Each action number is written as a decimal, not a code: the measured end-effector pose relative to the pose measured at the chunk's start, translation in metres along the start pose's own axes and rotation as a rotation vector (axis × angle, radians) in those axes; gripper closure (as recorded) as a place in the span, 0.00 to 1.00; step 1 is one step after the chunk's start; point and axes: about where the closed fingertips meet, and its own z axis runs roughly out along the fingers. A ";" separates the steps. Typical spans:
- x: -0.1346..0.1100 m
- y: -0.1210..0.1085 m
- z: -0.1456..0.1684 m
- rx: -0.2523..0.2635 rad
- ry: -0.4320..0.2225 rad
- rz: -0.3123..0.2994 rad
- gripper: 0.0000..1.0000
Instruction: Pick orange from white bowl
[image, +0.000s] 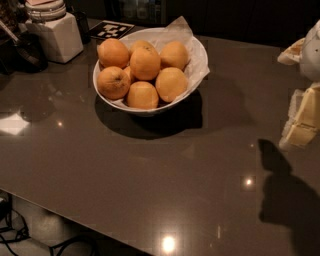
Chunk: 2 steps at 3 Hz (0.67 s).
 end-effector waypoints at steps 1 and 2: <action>0.000 0.000 0.000 0.000 0.000 0.000 0.00; -0.004 -0.002 -0.001 0.012 0.022 0.002 0.00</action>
Offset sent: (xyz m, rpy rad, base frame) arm 0.0039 0.0056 0.0007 -0.0580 0.0143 -0.0240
